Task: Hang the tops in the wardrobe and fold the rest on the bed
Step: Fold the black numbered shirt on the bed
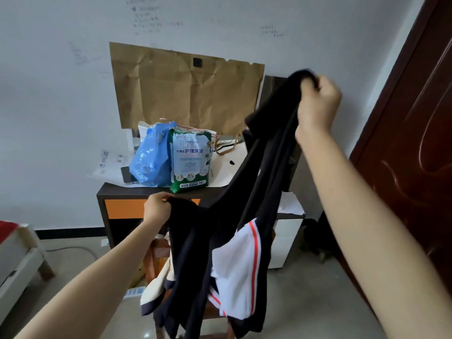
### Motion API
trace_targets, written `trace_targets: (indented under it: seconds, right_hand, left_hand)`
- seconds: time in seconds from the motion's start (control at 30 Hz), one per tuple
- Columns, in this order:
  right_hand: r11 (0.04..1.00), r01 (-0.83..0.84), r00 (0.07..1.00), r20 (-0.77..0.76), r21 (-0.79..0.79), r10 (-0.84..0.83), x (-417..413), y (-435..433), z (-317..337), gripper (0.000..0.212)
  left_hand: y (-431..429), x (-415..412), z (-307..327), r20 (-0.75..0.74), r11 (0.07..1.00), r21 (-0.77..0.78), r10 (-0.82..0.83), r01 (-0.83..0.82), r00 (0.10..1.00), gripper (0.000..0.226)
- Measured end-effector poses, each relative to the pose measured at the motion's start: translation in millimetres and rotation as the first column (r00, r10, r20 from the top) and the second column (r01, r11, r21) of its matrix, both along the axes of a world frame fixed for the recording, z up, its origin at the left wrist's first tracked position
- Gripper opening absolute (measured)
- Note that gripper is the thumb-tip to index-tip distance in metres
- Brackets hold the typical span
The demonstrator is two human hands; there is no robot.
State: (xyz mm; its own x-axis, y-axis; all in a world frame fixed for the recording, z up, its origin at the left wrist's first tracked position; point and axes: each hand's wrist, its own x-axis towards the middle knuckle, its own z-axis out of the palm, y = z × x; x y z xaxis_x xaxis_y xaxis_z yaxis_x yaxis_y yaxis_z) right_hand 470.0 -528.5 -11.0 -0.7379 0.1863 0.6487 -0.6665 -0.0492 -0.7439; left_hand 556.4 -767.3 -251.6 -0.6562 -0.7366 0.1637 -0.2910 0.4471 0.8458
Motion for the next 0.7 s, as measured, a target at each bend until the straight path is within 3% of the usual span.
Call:
trace_targets:
  seconds: [0.1, 0.23, 0.37, 0.47, 0.57, 0.7]
  right_hand:
    - [0.998, -0.013, 0.998, -0.057, -0.065, 0.01, 2, 18, 30, 0.041]
    - [0.998, -0.059, 0.997, -0.058, -0.028, 0.058, 13, 26, 33, 0.035]
    - [0.987, -0.157, 0.986, -0.05, 0.043, 0.159, 28, 6, 20, 0.034]
    - [0.967, -0.236, 0.968, -0.067, 0.095, 0.243, 45, -20, 14, 0.036]
    - [0.934, -0.324, 0.934, -0.109, 0.149, 0.341, 71, -56, 19, 0.036]
    - [0.909, -0.364, 0.883, -0.236, 0.202, 0.406, 119, -116, 35, 0.017]
  left_hand:
    - [2, -7, -10, 0.164, 0.99, -0.068, -0.113, 0.125, 0.98, 0.044]
    - [2, 3, -42, 0.553, 0.848, -0.15, -0.354, 0.508, 0.754, 0.055]
    - [-3, 11, -39, 0.623, 0.808, -0.165, -0.359, 0.565, 0.695, 0.063]
    - [-3, 29, -20, 0.572, 0.831, -0.244, -0.293, 0.499, 0.767, 0.071]
    - [5, 57, 0, 0.388, 0.852, -0.237, -0.358, 0.468, 0.849, 0.073]
    - [32, 104, 24, 0.003, 0.799, 0.057, -0.6, 0.599, 0.8, 0.106]
